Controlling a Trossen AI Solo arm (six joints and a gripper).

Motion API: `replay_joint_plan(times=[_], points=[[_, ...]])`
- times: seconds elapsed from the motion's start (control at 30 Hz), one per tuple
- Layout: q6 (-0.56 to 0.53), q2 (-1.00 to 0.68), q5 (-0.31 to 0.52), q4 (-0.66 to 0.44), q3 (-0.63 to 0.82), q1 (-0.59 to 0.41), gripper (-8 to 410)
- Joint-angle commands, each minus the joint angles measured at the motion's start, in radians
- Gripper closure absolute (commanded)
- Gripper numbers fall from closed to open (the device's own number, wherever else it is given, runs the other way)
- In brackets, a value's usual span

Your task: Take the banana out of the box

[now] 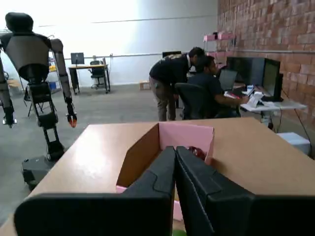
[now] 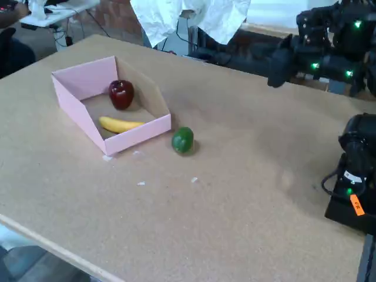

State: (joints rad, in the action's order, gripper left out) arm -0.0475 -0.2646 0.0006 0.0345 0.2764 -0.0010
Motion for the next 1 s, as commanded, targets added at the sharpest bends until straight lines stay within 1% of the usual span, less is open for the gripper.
replay_joint_plan(times=[0.0,0.13,0.33,0.43,0.73,0.97], points=[[-0.002,-0.026,-0.002,0.007,0.033,0.0,402],[-0.005,-0.092,-0.002,0.006,0.094,0.001,402],[0.007,-0.268,-0.002,-0.011,0.222,0.002,402],[0.082,-0.377,-0.012,-0.021,0.3,0.003,402],[0.287,-0.756,-0.011,-0.118,0.593,0.003,402],[0.354,-1.059,-0.011,-0.155,0.839,0.003,402]])
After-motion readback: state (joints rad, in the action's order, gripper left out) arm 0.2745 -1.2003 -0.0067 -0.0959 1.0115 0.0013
